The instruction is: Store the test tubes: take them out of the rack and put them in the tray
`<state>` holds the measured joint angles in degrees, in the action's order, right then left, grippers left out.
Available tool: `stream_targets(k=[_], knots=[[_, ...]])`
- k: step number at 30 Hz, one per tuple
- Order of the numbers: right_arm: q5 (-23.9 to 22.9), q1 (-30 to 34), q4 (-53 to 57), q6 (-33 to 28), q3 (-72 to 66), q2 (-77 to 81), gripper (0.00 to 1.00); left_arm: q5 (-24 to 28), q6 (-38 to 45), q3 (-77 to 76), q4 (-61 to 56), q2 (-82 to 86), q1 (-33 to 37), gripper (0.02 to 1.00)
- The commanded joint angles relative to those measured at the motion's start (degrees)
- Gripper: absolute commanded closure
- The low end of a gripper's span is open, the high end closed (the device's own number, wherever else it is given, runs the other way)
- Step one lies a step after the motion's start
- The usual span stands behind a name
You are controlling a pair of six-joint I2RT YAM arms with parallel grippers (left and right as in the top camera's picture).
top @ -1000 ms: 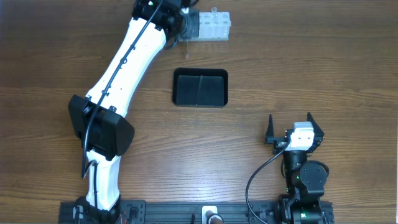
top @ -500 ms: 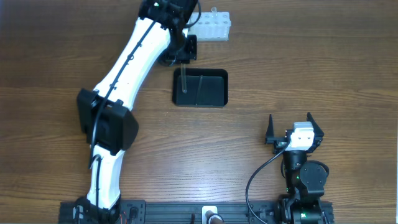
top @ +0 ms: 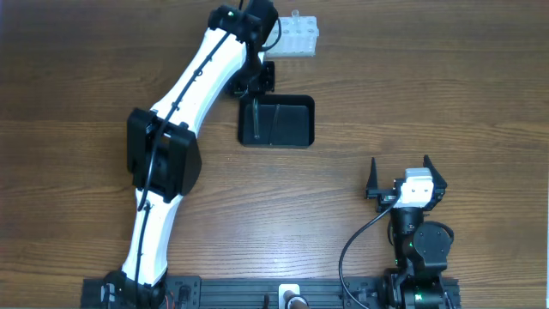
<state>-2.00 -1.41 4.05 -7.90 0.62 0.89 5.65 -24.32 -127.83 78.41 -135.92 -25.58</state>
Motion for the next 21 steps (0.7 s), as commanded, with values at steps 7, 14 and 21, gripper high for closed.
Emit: stream_targets(k=[7,14,21], knots=[[0.5,0.5,0.2,0.2,-0.3,-0.6,0.009,0.5,-0.6,-0.7,-1.5,-3.7,0.3,0.967],[0.5,0.5,0.2,0.2,-0.3,-0.6,0.007,0.5,-0.6,-0.7,-2.8,-4.5,0.5,0.967],[0.5,0.5,0.2,0.2,-0.3,-0.6,0.009,0.5,-0.6,-0.7,-2.8,-6.0,0.5,0.965]])
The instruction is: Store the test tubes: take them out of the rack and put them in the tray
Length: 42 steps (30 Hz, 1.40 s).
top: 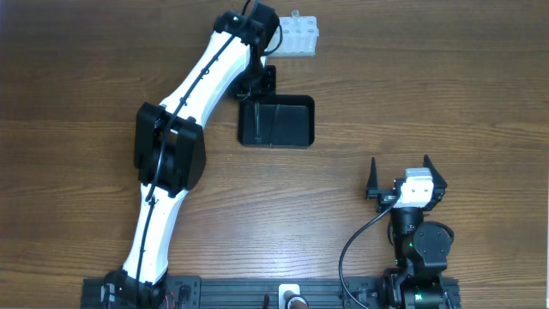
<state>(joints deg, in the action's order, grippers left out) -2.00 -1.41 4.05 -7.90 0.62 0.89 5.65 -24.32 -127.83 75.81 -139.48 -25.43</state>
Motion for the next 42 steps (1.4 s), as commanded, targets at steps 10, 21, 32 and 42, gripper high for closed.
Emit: stream_targets(k=[10,21,32,42], knots=[[0.5,0.5,0.2,0.2,-0.3,-0.6,0.007,0.5,-0.6,-0.7,-1.1,-3.8,0.4,0.947],[0.5,0.5,0.2,0.2,-0.3,-0.6,0.007,0.5,-0.6,-0.7,-1.9,-3.8,0.5,0.925],[0.5,0.5,0.2,0.2,-0.3,-0.6,0.009,0.5,-0.6,-0.7,-2.5,-4.8,0.3,0.923],[0.5,0.5,0.2,0.2,-0.3,-0.6,0.007,0.5,-0.6,-0.7,-2.7,-4.7,0.1,0.796]])
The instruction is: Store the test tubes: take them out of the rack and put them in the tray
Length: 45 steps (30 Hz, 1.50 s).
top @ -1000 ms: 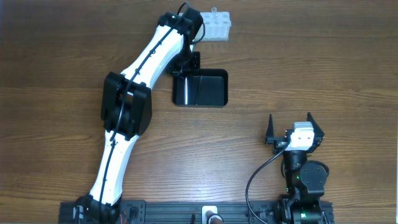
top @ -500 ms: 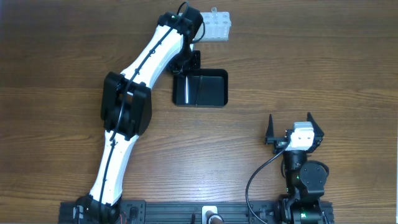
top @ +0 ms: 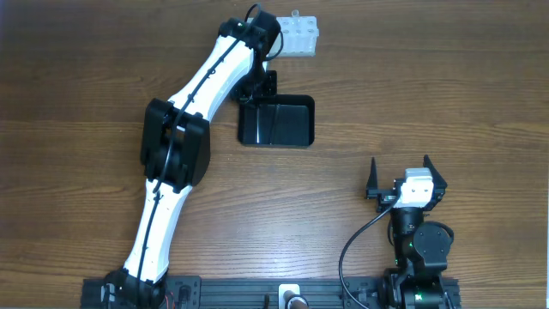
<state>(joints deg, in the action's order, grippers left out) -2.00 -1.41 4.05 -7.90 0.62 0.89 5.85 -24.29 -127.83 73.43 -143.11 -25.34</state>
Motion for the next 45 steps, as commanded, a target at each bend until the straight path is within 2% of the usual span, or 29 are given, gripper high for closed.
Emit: stream_targets(k=[1,14,16,20,24,27,28,31,34,39,41,45], knots=[[0.5,0.5,0.2,0.2,-0.3,-0.6,0.007,0.4,-0.6,-0.7,-0.3,-1.1,-0.1,0.785],[0.5,0.5,0.2,0.2,-0.3,-0.6,0.009,0.3,-0.6,-0.7,0.6,5.1,-1.4,0.746],[0.5,0.5,0.2,0.2,-0.3,-0.6,0.007,-0.1,-0.6,-0.8,0.3,6.9,-1.5,0.715],[0.5,0.5,0.2,0.2,-0.3,-0.6,0.007,-2.5,-0.6,-0.8,-3.0,10.3,-1.7,0.673],[0.5,0.5,0.2,0.2,-0.3,-0.6,0.009,-7.6,0.2,-0.8,-10.1,12.5,-2.1,0.645],[0.5,0.5,0.2,0.2,-0.3,-0.6,0.009,-8.7,2.4,-0.8,-16.6,12.6,-2.2,0.592],[0.5,0.5,0.2,0.2,-0.3,-0.6,0.009,-8.7,3.0,-0.8,-18.5,12.6,-2.3,0.52],[0.5,0.5,0.2,0.2,-0.3,-0.6,0.009,-9.4,3.1,-0.7,-23.7,12.2,-2.3,0.45],[0.5,0.5,0.2,0.2,-0.3,-0.6,0.009,-10.2,4.6,-0.7,-27.3,12.0,-2.2,0.437],[0.5,0.5,0.2,0.2,-0.3,-0.6,0.007,-12.4,4.6,-0.8,-28.4,12.6,-2.2,0.378],[0.5,0.5,0.2,0.2,-0.3,-0.6,0.009,-12.5,4.6,-0.8,-27.6,13.8,-2.2,0.318],[0.5,0.5,0.2,0.2,-0.3,-0.6,0.007,-15.3,4.6,-0.7,-24.2,17.5,-2.1,0.266]])
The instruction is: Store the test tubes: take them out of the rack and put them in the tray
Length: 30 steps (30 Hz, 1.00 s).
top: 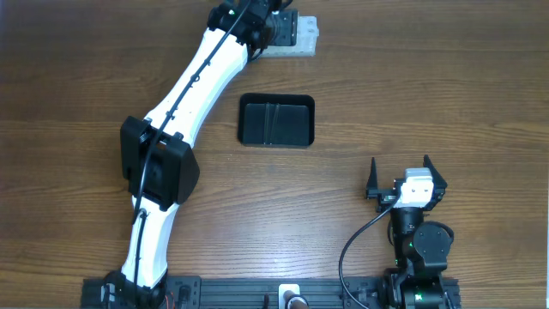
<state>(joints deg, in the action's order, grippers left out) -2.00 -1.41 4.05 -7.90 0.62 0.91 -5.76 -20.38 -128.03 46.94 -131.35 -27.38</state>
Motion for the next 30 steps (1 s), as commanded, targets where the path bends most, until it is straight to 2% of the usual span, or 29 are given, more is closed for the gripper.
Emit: stream_targets(k=[1,3,6,12,15,16,22,25,30], knots=[[0.5,0.5,0.2,0.2,-0.3,-0.6,0.009,-4.6,0.7,-0.5,3.4,6.9,-0.1,0.224],[0.5,0.5,0.2,0.2,-0.3,-0.6,0.009,-6.5,0.7,-0.5,5.6,9.7,-0.1,0.141],[0.5,0.5,0.2,0.2,-0.3,-0.6,0.009,-9.3,0.7,-0.4,7.3,13.2,-0.1,0.084],[0.5,0.5,0.2,0.2,-0.3,-0.6,0.007,-11.3,0.7,3.6,8.2,20.2,-0.1,0.077],[0.5,0.5,0.2,0.2,-0.3,-0.6,0.007,-11.9,0.6,10.5,7.1,25.6,-0.1,0.066],[0.5,0.5,0.2,0.2,-0.3,-0.6,0.007,-11.9,0.6,13.0,6.3,27.4,-0.1,0.02],[0.5,0.5,0.2,0.2,-0.3,-0.6,0.007,-12.5,0.6,26.8,3.7,39.6,-0.1,0.023],[0.5,0.5,0.2,0.2,-0.3,-0.6,0.007,-10.7,0.4,32.6,3.1,45.5,-0.1,0.02],[0.5,0.5,0.2,0.2,-0.3,-0.6,0.007,-10.8,0.5,43.8,-0.5,55.6,1.6,0.02]])
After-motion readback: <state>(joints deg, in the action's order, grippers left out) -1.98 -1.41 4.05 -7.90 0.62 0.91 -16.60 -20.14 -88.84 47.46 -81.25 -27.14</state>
